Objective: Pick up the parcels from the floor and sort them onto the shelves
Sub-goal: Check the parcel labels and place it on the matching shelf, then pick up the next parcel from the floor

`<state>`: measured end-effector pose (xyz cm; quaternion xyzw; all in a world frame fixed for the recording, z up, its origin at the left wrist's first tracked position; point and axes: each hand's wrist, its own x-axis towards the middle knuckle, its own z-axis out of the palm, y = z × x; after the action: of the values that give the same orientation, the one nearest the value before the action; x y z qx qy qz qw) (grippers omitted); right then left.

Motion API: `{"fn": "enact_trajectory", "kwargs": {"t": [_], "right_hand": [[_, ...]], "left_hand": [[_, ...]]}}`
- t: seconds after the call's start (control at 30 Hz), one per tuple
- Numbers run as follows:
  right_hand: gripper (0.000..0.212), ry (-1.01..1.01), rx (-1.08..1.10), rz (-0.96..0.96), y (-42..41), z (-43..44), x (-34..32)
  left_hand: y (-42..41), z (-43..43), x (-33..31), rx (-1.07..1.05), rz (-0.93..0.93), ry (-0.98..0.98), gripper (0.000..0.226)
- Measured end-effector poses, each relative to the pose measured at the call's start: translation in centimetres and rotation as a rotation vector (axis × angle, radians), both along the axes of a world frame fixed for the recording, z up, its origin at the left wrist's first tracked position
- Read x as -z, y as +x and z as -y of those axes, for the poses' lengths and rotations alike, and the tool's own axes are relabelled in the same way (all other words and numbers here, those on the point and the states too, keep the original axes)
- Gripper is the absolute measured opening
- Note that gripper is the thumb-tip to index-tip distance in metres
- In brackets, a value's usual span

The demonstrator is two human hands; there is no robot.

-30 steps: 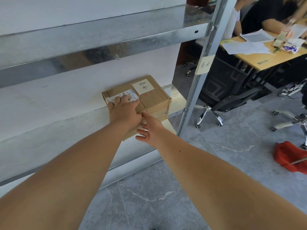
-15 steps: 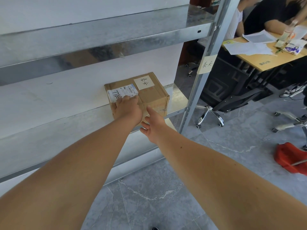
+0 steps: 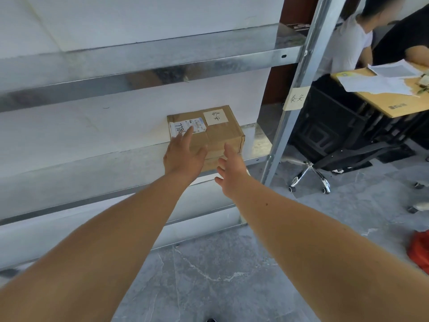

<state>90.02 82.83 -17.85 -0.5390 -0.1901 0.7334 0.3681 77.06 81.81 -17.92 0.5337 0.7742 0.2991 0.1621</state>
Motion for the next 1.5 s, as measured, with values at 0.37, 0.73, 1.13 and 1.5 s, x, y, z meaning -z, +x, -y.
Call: {"fn": "enact_trajectory", "kwargs": {"t": [0.37,0.73,1.13,1.5], "right_hand": [[0.073,0.18,-0.278,0.051,1.8,7.0,-2.6],[0.08,0.253,-0.599,0.03,-2.4,16.3,-4.2],[0.071,0.273,-0.823,-0.096,-17.5,27.6,-6.8],[0.071,0.259,-1.082,-0.159,-34.4,39.5,-8.1]], "left_hand": [[4.3,10.3,-2.9,-0.553,0.831,0.241,0.065],[0.9,22.6,-3.4,-0.762,0.968,0.342,0.072],[-11.4,36.3,-4.5,-1.032,0.899,0.495,0.069],[-26.4,50.6,-4.6,-1.25,0.74,0.635,0.063]]}}
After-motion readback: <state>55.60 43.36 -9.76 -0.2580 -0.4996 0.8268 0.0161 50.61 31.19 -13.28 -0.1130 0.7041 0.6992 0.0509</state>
